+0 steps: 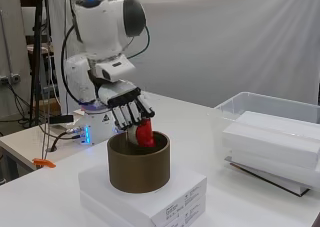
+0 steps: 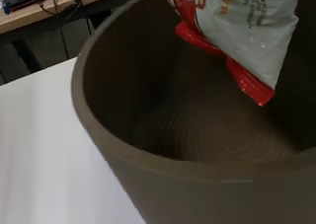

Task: Teleoperate dual arm-hand system to remove items from a box

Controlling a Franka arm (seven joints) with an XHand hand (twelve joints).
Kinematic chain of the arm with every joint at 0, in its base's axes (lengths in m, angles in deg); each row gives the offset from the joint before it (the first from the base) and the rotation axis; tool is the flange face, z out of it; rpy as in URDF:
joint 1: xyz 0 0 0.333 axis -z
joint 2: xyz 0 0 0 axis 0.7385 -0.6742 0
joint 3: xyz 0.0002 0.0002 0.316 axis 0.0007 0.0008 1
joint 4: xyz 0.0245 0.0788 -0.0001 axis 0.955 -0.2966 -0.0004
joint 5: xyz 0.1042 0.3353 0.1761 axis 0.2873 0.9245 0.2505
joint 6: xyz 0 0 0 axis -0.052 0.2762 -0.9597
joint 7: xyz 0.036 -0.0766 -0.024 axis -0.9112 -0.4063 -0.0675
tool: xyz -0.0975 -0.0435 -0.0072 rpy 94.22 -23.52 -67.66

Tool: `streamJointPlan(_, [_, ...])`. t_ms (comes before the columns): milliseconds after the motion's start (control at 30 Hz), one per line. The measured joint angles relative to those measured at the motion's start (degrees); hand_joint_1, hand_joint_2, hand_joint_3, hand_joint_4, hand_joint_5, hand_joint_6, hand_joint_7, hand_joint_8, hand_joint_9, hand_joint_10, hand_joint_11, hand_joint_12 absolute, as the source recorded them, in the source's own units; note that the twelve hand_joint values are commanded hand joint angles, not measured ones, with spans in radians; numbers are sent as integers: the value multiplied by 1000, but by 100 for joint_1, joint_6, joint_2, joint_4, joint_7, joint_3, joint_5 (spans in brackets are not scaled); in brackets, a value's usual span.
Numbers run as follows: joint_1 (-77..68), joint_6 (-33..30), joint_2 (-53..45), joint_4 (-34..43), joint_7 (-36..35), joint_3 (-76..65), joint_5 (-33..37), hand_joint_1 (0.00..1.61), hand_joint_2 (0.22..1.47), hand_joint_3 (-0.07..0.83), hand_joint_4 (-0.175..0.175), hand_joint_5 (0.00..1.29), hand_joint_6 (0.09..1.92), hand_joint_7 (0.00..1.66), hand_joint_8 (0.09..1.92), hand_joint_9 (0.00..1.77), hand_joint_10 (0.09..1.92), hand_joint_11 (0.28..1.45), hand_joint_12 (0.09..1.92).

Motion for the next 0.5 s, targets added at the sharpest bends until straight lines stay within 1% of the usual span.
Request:
streamJointPlan(33, [29,3,-96,58,-22,-57,91,1116,1274,-4,175,720,1920,1146,1920,1330,1920,1087,1850])
streamJointPlan(67, [52,9,-159,90,-30,-106,160,1097,1269,-5,175,694,1920,1130,1920,1308,1920,1067,1844])
streamJointPlan(100, [79,38,-195,122,-11,-172,226,754,1088,-46,138,440,1278,729,1280,913,1299,816,1256])
streamJointPlan(133, [90,61,-209,139,7,-179,257,428,916,-50,122,241,715,402,713,526,743,595,740])
streamJointPlan(167, [147,161,-284,206,101,-118,259,221,803,-36,116,122,367,205,365,279,391,457,403])
streamJointPlan(200, [212,306,-387,301,214,-55,249,108,742,-24,113,58,179,99,178,147,199,379,215])
streamJointPlan(233, [296,607,-584,520,425,36,227,51,716,-14,112,27,87,46,87,82,103,336,116])
streamJointPlan(300, [361,1106,-880,925,695,121,211,10,716,3,110,5,87,9,87,44,87,300,87])
streamJointPlan(333, [378,1293,-974,1105,749,150,205,4,723,8,111,2,87,3,87,59,87,313,87])
streamJointPlan(367, [391,1397,-1024,1238,769,173,204,1,732,8,109,0,87,9,87,118,87,350,87])
streamJointPlan(433, [418,1362,-1065,1340,773,208,241,0,773,12,111,0,87,88,87,246,87,401,87])
streamJointPlan(500, [430,1010,-1002,1185,877,341,157,0,802,19,110,0,87,127,87,290,87,411,87])
